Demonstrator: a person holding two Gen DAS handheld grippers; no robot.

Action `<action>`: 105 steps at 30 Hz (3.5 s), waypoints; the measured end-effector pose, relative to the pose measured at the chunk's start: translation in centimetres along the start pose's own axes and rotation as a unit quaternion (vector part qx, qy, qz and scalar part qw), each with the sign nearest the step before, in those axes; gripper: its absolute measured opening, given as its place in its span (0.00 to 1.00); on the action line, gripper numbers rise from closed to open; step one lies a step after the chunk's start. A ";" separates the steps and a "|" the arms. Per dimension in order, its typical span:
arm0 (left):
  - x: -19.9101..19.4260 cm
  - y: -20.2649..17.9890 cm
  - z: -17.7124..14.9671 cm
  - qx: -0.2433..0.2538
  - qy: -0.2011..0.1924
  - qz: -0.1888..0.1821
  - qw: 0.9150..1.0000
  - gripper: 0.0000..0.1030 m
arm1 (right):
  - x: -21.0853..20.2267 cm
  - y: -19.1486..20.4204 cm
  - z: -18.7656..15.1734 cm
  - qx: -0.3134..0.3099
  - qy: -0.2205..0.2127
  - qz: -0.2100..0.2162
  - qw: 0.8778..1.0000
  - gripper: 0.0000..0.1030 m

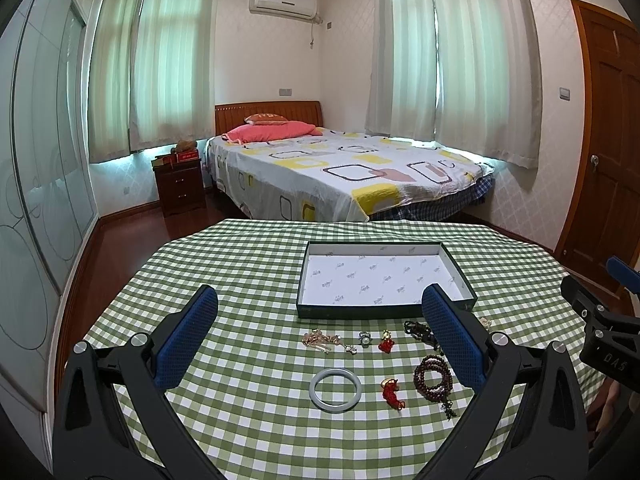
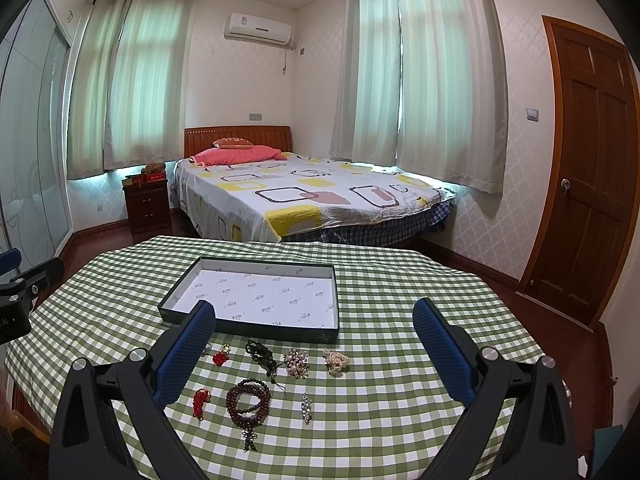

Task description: Organize jewelry

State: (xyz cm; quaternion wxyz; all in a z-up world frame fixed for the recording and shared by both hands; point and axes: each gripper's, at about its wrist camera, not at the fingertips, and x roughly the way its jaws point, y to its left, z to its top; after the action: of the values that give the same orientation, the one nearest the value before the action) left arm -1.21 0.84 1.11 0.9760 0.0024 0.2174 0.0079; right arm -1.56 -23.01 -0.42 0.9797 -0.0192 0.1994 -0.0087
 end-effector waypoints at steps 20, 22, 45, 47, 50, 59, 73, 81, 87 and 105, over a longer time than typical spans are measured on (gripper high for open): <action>13.3 1.1 -8.4 -0.019 0.187 -0.006 0.982 0.97 | 11.8 0.0 -9.5 0.024 0.149 0.043 0.988 0.94; 14.7 0.9 -9.3 -0.020 0.207 -0.010 0.978 0.97 | 12.2 0.1 -9.9 0.026 0.158 0.048 0.986 0.94; 19.9 -0.4 -13.4 0.010 0.254 -0.018 0.967 0.97 | 14.9 0.1 -11.7 0.029 0.205 0.058 0.977 0.94; 19.9 -0.2 -13.4 0.011 0.254 -0.020 0.967 0.97 | 14.9 0.0 -11.7 0.027 0.207 0.056 0.976 0.94; 19.7 0.0 -13.4 0.011 0.252 -0.022 0.968 0.91 | 15.2 -0.4 -11.9 0.032 0.213 0.051 0.975 0.94; 19.0 0.2 -13.1 0.011 0.239 -0.024 0.971 0.67 | 15.5 -1.9 -12.4 0.049 0.217 0.047 0.974 0.93; 18.4 0.4 -12.8 0.005 0.231 -0.020 0.973 0.67 | 16.1 -1.5 -13.1 0.050 0.236 0.081 0.967 0.40; 18.1 0.6 -12.7 0.003 0.227 -0.023 0.974 0.67 | 15.7 -1.7 -13.3 0.052 0.235 0.082 0.967 0.27; 17.5 0.6 -12.2 0.004 0.218 -0.024 0.976 0.67 | 15.4 -1.9 -13.5 0.046 0.239 0.088 0.966 0.11; 17.5 -1.3 -5.2 -0.004 0.149 -0.059 0.987 0.67 | 15.8 -2.4 -6.6 0.059 0.162 0.103 0.980 0.11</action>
State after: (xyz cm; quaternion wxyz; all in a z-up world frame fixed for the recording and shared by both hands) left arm 12.48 -0.16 -11.03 0.9314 -0.0155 0.3603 -0.0485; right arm 10.35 -25.99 -12.51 0.9293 0.0609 0.3559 0.0773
